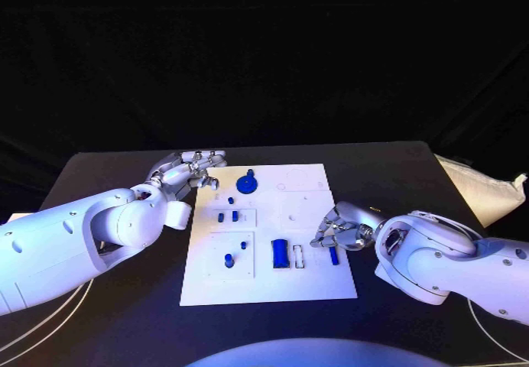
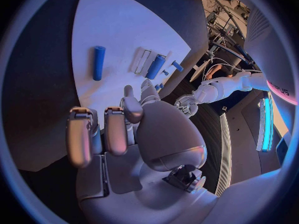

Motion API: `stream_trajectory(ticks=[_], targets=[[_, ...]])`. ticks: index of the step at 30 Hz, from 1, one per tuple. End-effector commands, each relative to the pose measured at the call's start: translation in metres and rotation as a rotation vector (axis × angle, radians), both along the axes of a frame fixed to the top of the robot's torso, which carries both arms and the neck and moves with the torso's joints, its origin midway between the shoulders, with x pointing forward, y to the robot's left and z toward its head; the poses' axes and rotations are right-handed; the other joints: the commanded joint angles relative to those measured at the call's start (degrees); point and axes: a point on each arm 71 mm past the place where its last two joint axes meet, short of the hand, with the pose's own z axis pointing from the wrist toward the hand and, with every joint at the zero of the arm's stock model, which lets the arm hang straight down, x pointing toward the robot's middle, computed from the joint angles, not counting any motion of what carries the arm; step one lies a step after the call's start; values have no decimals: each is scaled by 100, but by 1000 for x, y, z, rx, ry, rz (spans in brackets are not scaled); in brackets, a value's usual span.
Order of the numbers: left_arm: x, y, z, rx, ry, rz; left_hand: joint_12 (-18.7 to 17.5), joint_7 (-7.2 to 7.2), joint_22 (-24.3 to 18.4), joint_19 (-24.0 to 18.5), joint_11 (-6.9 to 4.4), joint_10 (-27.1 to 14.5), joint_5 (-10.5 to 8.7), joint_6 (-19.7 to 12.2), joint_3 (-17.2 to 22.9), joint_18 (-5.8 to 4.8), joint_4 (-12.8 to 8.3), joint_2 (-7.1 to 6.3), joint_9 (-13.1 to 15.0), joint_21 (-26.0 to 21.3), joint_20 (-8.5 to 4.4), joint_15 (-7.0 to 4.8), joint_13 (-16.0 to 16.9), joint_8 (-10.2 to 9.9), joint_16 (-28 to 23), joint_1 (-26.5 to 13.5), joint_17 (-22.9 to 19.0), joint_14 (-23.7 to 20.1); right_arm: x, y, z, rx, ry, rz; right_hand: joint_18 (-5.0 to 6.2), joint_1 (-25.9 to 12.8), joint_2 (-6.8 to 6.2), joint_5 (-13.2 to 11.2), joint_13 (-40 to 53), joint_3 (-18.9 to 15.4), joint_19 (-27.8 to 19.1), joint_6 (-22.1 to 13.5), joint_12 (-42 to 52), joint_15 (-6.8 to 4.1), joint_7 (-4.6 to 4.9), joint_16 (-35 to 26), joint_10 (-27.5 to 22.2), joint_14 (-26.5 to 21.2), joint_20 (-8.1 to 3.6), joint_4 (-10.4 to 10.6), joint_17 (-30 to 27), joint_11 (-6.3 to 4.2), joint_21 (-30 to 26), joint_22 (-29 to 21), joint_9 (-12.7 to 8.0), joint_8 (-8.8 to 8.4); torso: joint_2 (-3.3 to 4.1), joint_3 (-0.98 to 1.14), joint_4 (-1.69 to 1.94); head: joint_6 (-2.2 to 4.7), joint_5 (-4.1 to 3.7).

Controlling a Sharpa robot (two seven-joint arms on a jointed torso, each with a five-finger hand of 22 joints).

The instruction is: Assemble the parts on the task board

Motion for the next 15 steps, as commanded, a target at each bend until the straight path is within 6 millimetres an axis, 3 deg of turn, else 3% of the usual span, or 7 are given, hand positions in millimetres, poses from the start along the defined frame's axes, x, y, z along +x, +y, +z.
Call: stream_trajectory(ticks=[1,6,11,15], targets=[[-1,-2,1,-9,-8,-19,34,-10,-9,-9,-12,-40,33,-44,-39,82,0,48,-5,-40,22,-3,8,27,-8,1,-7,-42,0,-6,3,-61,-44,21,-1,58,-39,151,-68,12,-13,14,-126,54,8,19,-78,310,33,-13,0,-10,-5,528,-15,-61,-6,-4,-5,19,-44],[-1,-2,1,-10,-8,-19,34,-10,-9,-9,-12,-40,33,-44,-39,82,0,48,-5,-40,22,-3,8,27,-8,1,-7,-42,1,-24,1,-154,-56,4,-1,57,-45,246,-122,14,-16,27,-215,60,16,73,-111,322,40,2,87,-5,-8,528,-26,-101,0,8,-10,14,-74],[0,-2,1,-9,-8,-19,40,-12,-12,-9,-14,-42,35,-43,-36,83,-4,53,-5,-45,22,-3,9,30,-6,10,-6,-42,3,-30,-4,-248,-50,27,-4,-28,-69,232,-131,-22,-10,126,-242,60,-1,82,-98,320,46,77,108,-12,-1,542,-22,-109,6,-20,-15,46,-137],[0,-3,0,-10,-6,-21,40,-12,-12,-9,-14,-42,35,-43,-36,83,-4,53,-5,-45,22,-3,9,30,-6,10,-6,-42,3,-30,-9,-293,-34,46,-7,-106,-134,166,-124,-77,-3,174,-245,55,-9,97,-77,323,44,140,136,-18,5,554,-21,-127,14,-14,-27,48,-136]])
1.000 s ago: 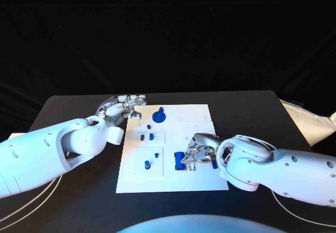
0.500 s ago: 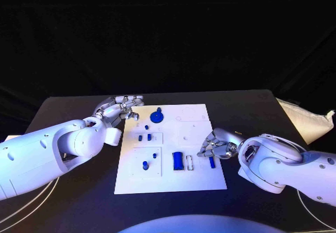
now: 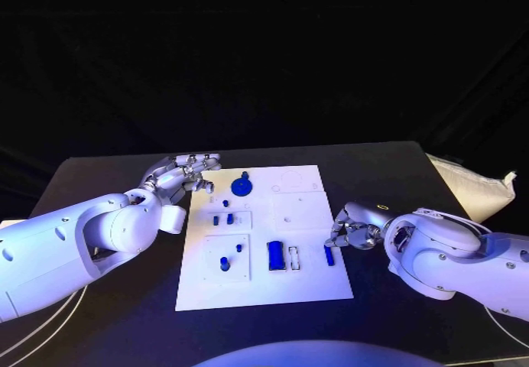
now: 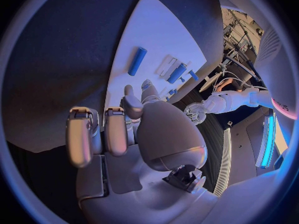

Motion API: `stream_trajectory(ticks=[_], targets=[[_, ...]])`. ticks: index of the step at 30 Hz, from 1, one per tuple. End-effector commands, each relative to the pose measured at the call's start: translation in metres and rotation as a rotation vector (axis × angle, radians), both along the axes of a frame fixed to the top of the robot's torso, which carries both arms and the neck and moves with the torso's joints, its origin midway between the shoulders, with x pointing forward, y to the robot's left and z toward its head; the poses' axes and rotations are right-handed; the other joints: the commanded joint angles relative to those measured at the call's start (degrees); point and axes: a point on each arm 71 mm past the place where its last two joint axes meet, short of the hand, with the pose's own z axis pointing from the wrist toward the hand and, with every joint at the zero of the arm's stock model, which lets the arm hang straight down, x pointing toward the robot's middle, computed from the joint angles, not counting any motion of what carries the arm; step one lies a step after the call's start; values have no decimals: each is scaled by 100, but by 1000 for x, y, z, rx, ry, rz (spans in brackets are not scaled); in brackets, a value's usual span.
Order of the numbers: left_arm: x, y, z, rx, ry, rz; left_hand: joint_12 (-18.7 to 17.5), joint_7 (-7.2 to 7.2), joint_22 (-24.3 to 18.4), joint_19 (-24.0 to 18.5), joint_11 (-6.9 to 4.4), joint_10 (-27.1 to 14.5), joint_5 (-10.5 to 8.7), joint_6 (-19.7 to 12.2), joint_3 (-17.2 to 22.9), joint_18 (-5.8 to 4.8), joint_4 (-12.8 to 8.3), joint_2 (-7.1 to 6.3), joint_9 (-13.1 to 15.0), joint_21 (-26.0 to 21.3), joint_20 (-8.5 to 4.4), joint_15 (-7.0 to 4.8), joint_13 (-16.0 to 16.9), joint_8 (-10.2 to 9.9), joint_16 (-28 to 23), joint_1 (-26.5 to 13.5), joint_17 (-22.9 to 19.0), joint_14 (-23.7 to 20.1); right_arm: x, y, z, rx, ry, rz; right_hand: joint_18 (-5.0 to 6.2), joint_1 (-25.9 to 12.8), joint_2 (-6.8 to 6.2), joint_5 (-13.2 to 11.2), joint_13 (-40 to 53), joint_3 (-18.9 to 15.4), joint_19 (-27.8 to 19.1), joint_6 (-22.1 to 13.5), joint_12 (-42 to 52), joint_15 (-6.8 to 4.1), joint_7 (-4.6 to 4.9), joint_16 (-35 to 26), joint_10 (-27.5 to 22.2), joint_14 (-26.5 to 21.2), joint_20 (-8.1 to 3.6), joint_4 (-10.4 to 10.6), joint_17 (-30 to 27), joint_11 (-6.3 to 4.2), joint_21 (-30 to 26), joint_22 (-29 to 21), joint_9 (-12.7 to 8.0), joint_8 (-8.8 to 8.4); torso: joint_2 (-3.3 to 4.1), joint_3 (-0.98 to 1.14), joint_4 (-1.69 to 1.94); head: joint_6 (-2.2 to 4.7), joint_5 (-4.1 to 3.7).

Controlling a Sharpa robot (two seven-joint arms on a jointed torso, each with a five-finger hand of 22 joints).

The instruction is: Assemble the parts on the task board

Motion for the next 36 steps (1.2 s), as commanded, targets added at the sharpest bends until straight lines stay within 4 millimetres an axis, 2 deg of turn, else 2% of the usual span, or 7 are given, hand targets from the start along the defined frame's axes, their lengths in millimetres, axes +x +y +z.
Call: stream_trajectory(ticks=[1,7,14,19,22,27,36], targets=[[-1,-3,0,-10,-6,-20,40,-12,-5,-9,-14,-42,35,-43,-36,82,-4,53,-5,-20,22,-3,7,30,-6,10,-5,-42,-1,0,-6,-121,17,46,-24,-84,-46,-41,124,-24,64,53,137,14,0,90,73,342,23,54,108,-7,48,621,0,-26,9,1,-10,3,-16],[-1,-2,-1,-9,-3,-18,40,-12,-5,-9,-14,-42,35,-43,-36,82,-4,53,-5,-20,22,-3,7,30,-6,10,-5,-42,-2,3,-11,-148,30,57,-63,-224,-167,-58,421,-117,166,103,508,15,-1,273,231,393,21,193,381,-6,149,773,12,-62,5,0,0,-8,-19],[-2,-1,-2,-9,-1,-18,46,-13,-8,-9,-15,-44,36,-43,-34,83,-9,57,-4,-24,22,-4,8,32,-6,17,-9,-44,-4,7,-14,-162,54,74,-65,-244,-173,28,439,-125,170,144,514,12,-15,277,227,389,21,253,387,-14,156,784,28,-64,4,-1,-1,-37,0],[-2,-1,-3,-8,0,-16,46,-13,-8,-9,-15,-44,36,-43,-34,83,-9,57,-4,-24,22,-4,8,32,-6,17,-9,-44,-5,9,-16,-168,65,84,-64,-231,-174,66,435,-121,167,158,502,9,-21,276,220,387,19,262,387,-19,154,781,34,-63,3,-3,-8,-41,0],[-2,-1,-3,-6,3,-15,46,-13,-8,-9,-15,-44,36,-43,-34,83,-9,57,-4,-24,22,-4,8,32,-6,17,-9,-44,-5,11,-16,-177,67,93,-63,-206,-179,94,436,-114,164,180,495,4,-31,273,214,385,17,263,384,-26,153,780,43,-58,2,-5,-4,-66,39],[-2,-1,-3,-5,5,-14,46,-13,-8,-9,-15,-44,36,-43,-34,83,-9,57,-4,-24,22,-4,8,32,-6,17,-9,-44,-6,15,-17,-195,59,115,-60,-172,-215,101,427,-118,156,198,474,-1,-38,267,202,381,13,253,378,-33,147,771,54,-54,1,-6,2,-64,28],[-2,0,-4,-5,7,-16,53,-11,-14,-11,-13,-48,36,-43,-33,85,-7,66,-4,-35,22,-4,8,35,-1,18,-8,-43,-4,20,-18,-248,10,155,-51,-69,-315,-47,398,-126,126,194,404,-2,-32,231,156,365,7,216,334,-31,122,738,79,-73,2,-5,0,-64,56]])
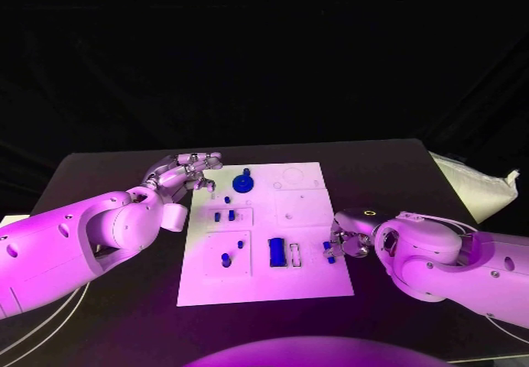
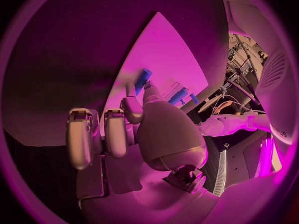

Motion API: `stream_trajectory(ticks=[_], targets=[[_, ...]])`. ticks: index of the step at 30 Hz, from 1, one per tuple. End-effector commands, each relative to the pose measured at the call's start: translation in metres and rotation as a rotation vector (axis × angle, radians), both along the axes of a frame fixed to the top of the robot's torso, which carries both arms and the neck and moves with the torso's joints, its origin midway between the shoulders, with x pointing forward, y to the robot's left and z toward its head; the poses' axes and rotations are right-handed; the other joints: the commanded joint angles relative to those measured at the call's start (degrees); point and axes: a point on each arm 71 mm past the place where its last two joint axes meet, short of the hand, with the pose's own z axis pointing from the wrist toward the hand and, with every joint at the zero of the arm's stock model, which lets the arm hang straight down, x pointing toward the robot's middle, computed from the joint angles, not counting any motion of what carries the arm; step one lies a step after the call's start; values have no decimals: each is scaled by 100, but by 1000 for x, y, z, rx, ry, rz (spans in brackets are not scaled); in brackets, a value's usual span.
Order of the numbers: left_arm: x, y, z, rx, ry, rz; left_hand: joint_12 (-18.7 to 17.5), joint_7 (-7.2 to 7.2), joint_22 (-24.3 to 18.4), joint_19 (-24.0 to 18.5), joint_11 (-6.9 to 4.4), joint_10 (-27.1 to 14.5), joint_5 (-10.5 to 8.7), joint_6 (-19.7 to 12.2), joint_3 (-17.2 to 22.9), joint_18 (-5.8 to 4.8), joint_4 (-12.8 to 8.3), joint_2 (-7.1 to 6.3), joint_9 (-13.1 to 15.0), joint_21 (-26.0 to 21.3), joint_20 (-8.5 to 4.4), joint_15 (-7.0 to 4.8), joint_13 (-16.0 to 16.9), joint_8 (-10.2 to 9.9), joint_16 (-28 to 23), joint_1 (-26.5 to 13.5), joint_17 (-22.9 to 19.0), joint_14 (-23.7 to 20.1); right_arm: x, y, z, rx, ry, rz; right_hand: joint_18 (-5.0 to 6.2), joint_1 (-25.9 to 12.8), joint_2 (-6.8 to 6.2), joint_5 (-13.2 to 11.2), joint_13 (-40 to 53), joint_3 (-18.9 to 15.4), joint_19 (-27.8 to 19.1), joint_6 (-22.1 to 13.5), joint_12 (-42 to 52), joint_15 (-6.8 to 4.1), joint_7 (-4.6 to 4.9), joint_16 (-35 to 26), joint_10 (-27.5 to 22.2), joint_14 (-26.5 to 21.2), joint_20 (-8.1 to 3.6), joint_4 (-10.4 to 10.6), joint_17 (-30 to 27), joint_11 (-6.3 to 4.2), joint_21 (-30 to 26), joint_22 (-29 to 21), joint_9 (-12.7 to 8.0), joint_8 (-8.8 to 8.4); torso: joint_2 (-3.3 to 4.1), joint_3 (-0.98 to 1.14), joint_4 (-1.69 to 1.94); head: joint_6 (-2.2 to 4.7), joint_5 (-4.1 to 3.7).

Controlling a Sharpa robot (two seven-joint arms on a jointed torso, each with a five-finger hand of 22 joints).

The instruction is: Assemble the parts on the task board

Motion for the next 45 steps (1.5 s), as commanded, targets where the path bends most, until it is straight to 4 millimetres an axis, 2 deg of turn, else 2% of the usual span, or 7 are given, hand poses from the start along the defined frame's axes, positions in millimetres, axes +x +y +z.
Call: stream_trajectory(ticks=[1,11,18,29,39,43,45], targets=[[-1,-2,1,-8,-4,-17,13,-11,-4,-11,8,-27,36,-43,-33,85,-7,42,-4,-36,22,-4,5,35,-1,-6,-4,-43,0,1,-3,-81,-29,43,-50,88,-78,-92,12,-5,58,8,-56,-1,10,-14,-39,363,-11,-41,281,-11,1,735,-1,-34,0,0,-2,-2,15],[-1,-2,0,-8,-4,-17,22,-6,-9,-10,13,-36,33,-48,-44,85,8,46,-4,-44,24,-1,6,37,1,-27,-11,-45,2,11,-7,-158,-72,109,-38,673,-119,-286,-31,212,15,-43,-174,6,35,-53,-126,349,-8,-385,253,1,-37,692,20,-109,1,5,3,0,15],[-1,-2,0,-8,-3,-17,29,-4,-11,-9,16,-44,33,-52,-50,84,21,53,-4,-47,26,2,6,39,3,-43,-15,-46,2,13,-10,-190,-61,126,-29,801,-81,-531,-74,368,-12,-55,-256,19,52,-88,-165,339,4,-458,221,13,-63,660,15,-161,3,3,-7,1,35],[-1,-2,0,-8,-2,-18,29,-4,-11,-9,16,-44,33,-52,-50,84,21,53,-4,-47,26,2,6,39,3,-43,-15,-46,1,12,-15,-175,3,106,-27,1203,199,-94,-116,1064,-17,9,-356,-4,38,-111,-224,339,-16,-674,220,-11,-73,656,2,-231,-1,0,-2,0,23],[-2,-2,0,-8,-1,-19,29,-4,-11,-9,16,-44,33,-52,-50,84,21,53,-4,-47,26,2,6,39,3,-43,-15,-46,0,13,-14,-21,42,21,-30,865,20,447,-120,1879,-4,-19,-372,9,54,-126,-181,344,-13,-645,224,-5,-63,673,40,-291,-1,4,1,18,24],[-2,-2,-1,-9,-1,-20,29,-4,-11,-9,16,-44,33,-52,-50,84,21,53,-4,-47,26,2,6,39,3,-43,-15,-46,-1,13,-11,63,52,-31,-30,480,-86,314,-114,2318,0,-30,-366,11,42,-139,-154,345,-2,-451,221,2,-63,678,61,-321,-2,3,8,11,26],[-2,-3,-1,-9,-1,-20,29,-4,-11,-9,16,-44,33,-52,-50,84,21,53,-4,-47,26,2,6,39,3,-43,-15,-46,-1,12,-9,109,56,-64,-30,305,-107,24,-108,2417,0,-35,-357,15,36,-138,-137,347,1,-334,226,0,-65,677,68,-332,-1,2,7,12,27]])
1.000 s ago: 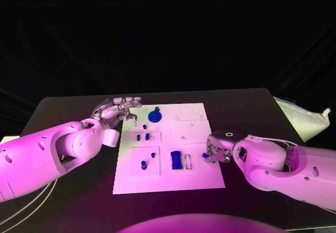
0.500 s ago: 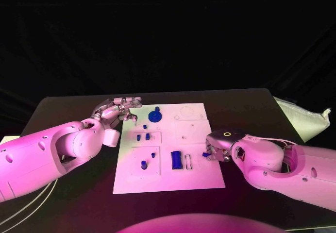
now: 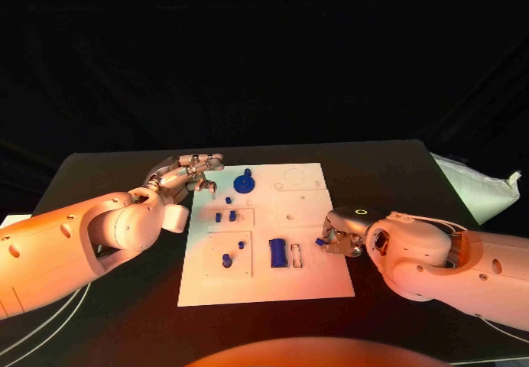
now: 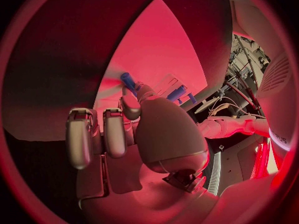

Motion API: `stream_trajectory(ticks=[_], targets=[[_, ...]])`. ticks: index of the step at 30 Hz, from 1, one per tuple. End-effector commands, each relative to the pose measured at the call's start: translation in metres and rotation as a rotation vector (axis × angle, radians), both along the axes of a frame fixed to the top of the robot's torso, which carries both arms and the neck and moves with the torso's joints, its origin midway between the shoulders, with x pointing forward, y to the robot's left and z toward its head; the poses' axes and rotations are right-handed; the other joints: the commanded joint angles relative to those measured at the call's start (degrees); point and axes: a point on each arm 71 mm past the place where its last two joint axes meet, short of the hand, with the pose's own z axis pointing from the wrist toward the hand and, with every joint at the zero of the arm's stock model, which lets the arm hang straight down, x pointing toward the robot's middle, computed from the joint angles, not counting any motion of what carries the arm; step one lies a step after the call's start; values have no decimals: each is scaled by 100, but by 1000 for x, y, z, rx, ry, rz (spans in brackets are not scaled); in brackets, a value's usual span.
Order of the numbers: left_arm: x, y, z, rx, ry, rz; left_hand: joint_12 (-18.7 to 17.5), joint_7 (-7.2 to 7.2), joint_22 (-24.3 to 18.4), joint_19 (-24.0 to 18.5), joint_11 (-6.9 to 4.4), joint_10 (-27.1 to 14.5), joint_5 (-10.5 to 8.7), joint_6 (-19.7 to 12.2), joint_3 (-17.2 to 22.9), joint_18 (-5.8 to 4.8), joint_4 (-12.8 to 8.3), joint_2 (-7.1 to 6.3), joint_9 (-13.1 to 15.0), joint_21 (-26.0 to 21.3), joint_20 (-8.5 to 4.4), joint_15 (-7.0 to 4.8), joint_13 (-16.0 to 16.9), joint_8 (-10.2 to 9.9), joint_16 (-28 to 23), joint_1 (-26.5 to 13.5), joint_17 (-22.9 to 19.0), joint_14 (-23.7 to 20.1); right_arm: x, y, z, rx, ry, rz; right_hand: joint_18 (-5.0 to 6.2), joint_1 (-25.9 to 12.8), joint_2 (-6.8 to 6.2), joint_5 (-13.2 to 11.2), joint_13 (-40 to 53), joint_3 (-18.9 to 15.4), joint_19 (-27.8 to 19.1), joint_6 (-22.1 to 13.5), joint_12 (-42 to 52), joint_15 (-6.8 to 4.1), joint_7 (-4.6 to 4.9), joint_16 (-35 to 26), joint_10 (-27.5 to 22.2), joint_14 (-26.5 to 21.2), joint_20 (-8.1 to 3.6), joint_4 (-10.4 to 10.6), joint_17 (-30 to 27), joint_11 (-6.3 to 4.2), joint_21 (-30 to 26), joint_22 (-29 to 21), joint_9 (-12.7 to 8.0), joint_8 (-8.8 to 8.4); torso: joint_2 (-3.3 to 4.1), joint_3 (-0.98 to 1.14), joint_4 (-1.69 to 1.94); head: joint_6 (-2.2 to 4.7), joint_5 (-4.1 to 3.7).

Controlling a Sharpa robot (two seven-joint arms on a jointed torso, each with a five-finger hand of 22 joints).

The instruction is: Assemble the parts on the task board

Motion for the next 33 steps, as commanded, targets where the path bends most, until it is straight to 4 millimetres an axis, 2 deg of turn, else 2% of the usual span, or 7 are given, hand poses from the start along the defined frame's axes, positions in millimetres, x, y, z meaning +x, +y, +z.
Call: stream_trajectory(ticks=[1,12,23,24,26,28,33], targets=[[-1,-2,1,-10,-6,-18,43,-3,-15,-9,17,-57,32,-60,-50,85,28,29,-4,-36,29,5,9,42,6,-36,-15,-50,-5,-4,-9,115,99,-106,-31,-250,-53,-316,18,418,4,5,48,25,-35,-11,29,321,1,-199,231,-17,-13,679,46,21,0,-2,6,-2,3],[0,-2,0,-12,-8,-19,53,-3,-21,-10,18,-65,32,-63,-57,86,50,43,-4,-46,31,8,10,45,8,-59,-21,-52,-5,-3,-4,218,169,-176,-37,-468,-203,-489,50,593,25,23,82,24,-33,10,42,331,-1,-98,268,-12,2,704,69,14,4,0,-6,-17,41],[0,-2,0,-12,-9,-18,60,-4,-22,-8,18,-71,33,-66,-61,86,57,46,-4,-47,33,8,10,46,6,-66,-32,-56,-5,4,-6,284,253,-205,-45,-647,-340,-248,120,721,49,74,177,17,-47,40,90,344,-6,-62,315,-23,22,735,105,32,0,-3,-3,-24,52],[-1,-2,0,-12,-9,-18,65,-8,-22,-8,15,-69,34,-60,-59,86,58,51,-2,-47,33,8,11,51,9,-64,-31,-55,-5,5,-6,288,258,-204,-45,-689,-363,-166,128,724,49,83,187,16,-50,41,96,344,-8,-44,316,-26,22,735,111,35,4,-4,-2,-24,54],[-1,-2,0,-13,-9,-20,72,-13,-26,-9,12,-67,35,-53,-58,87,59,57,0,-53,33,6,13,57,8,-62,-35,-57,-5,7,-6,297,266,-203,-47,-911,-467,510,141,667,52,109,199,10,-57,43,106,344,-12,80,323,-32,24,739,128,45,9,-6,3,-40,58],[-1,-2,0,-13,-9,-21,72,-13,-26,-9,12,-67,35,-52,-58,87,59,58,0,-53,33,6,13,58,8,-63,-35,-57,-4,9,-5,305,269,-201,-48,-1014,-523,947,165,604,59,132,229,4,-63,50,124,346,-22,127,334,-37,29,748,146,58,9,-5,6,-40,62],[-1,-2,0,-13,-9,-20,80,-17,-25,-7,9,-65,35,-44,-59,87,62,63,3,-52,33,5,15,65,9,-64,-37,-58,-3,13,-5,317,272,-195,-51,-1054,-525,1042,191,568,69,150,263,0,-70,57,142,349,-25,143,344,-42,38,762,160,70,2,-3,3,-53,80]])
